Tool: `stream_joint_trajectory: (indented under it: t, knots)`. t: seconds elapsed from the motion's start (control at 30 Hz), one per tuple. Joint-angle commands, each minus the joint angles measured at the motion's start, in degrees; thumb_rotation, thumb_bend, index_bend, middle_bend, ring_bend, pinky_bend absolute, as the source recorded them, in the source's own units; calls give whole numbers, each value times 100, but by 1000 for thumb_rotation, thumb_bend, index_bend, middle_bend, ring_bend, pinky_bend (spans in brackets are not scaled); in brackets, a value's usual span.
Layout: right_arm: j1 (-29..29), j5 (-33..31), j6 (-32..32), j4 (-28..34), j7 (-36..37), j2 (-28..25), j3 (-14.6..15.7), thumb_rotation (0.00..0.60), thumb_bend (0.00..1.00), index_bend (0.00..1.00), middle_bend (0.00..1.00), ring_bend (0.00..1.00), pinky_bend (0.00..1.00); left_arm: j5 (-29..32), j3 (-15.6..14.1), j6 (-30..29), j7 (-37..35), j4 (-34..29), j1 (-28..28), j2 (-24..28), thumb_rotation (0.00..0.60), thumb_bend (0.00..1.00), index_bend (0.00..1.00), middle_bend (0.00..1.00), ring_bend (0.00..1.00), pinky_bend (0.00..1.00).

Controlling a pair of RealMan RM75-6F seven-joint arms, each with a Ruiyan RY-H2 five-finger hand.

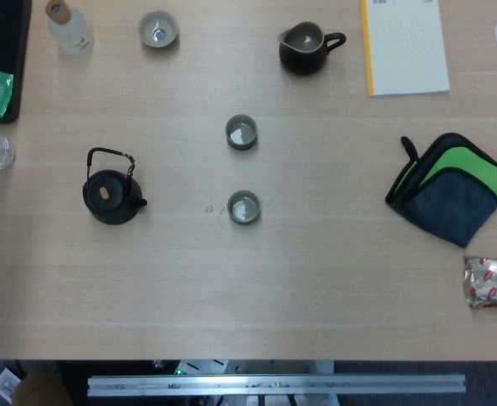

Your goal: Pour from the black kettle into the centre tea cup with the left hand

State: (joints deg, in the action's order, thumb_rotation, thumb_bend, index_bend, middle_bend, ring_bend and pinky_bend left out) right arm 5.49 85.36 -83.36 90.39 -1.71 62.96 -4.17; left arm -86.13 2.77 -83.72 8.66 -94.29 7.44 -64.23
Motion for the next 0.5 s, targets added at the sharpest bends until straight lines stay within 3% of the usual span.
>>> stream_joint_trajectory:
  t: [0.03,0.5]
  knots:
    - [1,-15,19,-20,23,-14,4,600,59,75,206,113,197,-22,-3,5,8,1,14,-15,600,291,114,222,157,154]
    - [127,18,125,-40,132,-49,-51,600,59,76,206,113,197,-258,86,118,-282,-197,247,274,600,291,117,224,157,154]
